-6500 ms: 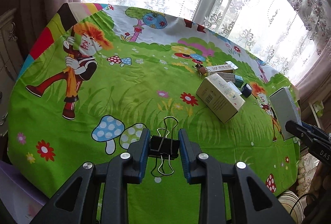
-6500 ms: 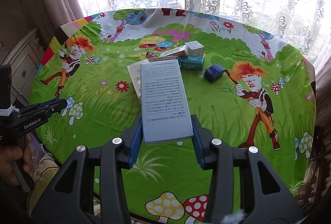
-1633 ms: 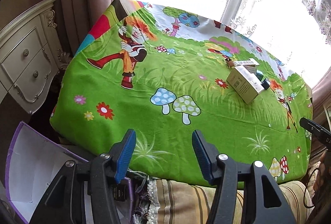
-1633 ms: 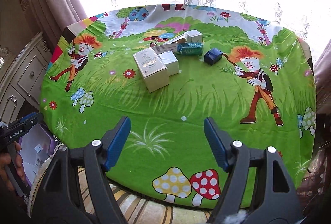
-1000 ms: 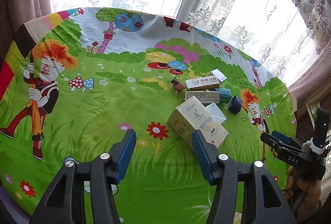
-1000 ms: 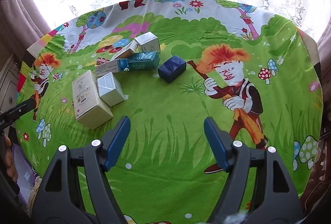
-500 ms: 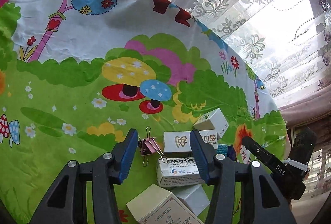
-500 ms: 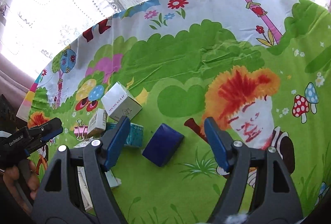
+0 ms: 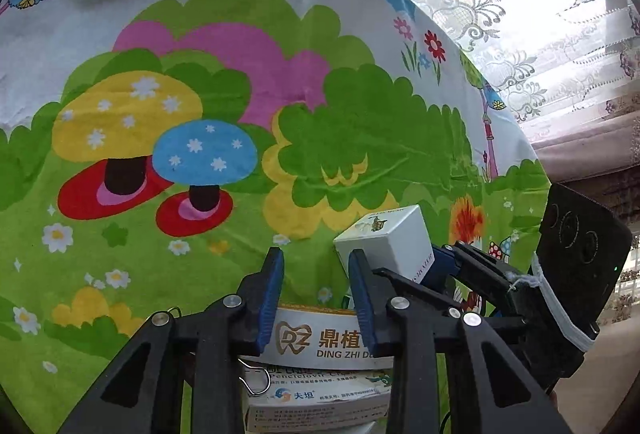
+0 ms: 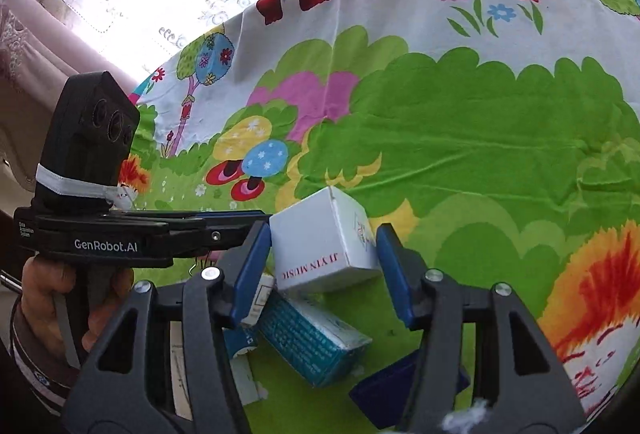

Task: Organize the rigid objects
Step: 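Grasp the pink binder clip with the left tool while the right tool grasps the white JIYIN MUSIC box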

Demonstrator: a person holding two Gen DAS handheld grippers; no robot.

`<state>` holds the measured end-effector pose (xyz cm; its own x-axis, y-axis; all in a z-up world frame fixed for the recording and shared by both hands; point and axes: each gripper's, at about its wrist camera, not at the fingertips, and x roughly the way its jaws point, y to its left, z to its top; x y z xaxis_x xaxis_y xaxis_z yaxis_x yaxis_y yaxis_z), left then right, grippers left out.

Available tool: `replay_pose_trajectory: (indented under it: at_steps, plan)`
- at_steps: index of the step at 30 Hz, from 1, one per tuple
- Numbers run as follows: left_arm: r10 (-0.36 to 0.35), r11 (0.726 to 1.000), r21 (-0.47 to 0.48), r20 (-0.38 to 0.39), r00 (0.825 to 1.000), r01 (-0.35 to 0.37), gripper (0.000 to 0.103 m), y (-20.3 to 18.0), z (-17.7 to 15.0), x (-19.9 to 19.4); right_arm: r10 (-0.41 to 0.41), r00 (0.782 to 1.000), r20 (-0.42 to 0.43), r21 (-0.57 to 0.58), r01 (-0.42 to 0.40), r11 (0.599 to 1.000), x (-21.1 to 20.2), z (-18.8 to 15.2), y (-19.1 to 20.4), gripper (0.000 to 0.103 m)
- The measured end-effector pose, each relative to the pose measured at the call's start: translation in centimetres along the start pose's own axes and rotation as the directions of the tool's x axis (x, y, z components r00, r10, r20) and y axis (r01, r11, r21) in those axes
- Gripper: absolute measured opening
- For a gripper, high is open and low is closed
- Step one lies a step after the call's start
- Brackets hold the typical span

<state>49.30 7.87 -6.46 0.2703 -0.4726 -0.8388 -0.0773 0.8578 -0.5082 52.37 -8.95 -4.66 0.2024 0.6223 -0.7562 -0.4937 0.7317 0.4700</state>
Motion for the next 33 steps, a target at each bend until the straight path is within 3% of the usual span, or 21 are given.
replay_pose_trajectory:
  at_steps: [5, 8, 14, 16, 21, 26, 30, 33]
  plan:
    - [-0.008, 0.999, 0.035, -0.047, 0.999, 0.009, 0.034, -1.0, -3.3, -0.3, 0.021, 1.000, -0.001, -0.009, -0.021, 1.000, -1.7, -4.1, 0.2, 0.046]
    - [0.014, 0.998, 0.058, -0.083, 0.996, -0.009, 0.034, -1.7, -5.5, -0.6, -0.035, 0.999, -0.005, -0.064, 0.034, 0.997, -2.9, -6.7, 1.3, 0.046]
    - [-0.061, 0.998, 0.001, -0.127, 0.990, 0.061, 0.037, -1.3, -9.9, -1.5, -0.142, 0.990, -0.008, -0.151, 0.139, 0.979, -4.5, -11.0, 3.5, 0.045]
    - [-0.100, 0.994, -0.047, -0.120, 0.988, 0.094, 0.040, -0.6, -10.8, -2.1, -0.177, 0.984, -0.005, -0.186, 0.173, 0.967, -4.7, -12.0, 4.3, 0.044]
    - [-0.137, 0.986, -0.102, -0.080, 0.987, 0.129, 0.061, 0.8, -12.2, -4.1, -0.183, 0.983, -0.026, -0.199, 0.174, 0.964, -5.4, -14.3, 5.8, 0.044]
    - [-0.146, 0.984, -0.111, -0.020, 0.989, 0.143, 0.064, 1.7, -12.5, -6.9, -0.166, 0.986, -0.030, -0.195, 0.157, 0.968, -6.3, -16.5, 6.6, 0.044]
    - [-0.042, 0.989, -0.140, 0.076, 0.996, 0.052, 0.064, 3.2, -12.2, -9.4, -0.195, 0.981, 0.018, -0.189, 0.195, 0.962, -7.6, -17.2, 7.0, 0.044]
    - [0.060, 0.987, -0.155, 0.126, 0.990, -0.040, 0.064, 4.2, -11.3, -10.1, -0.207, 0.976, 0.066, -0.174, 0.215, 0.961, -9.3, -17.0, 7.4, 0.044]
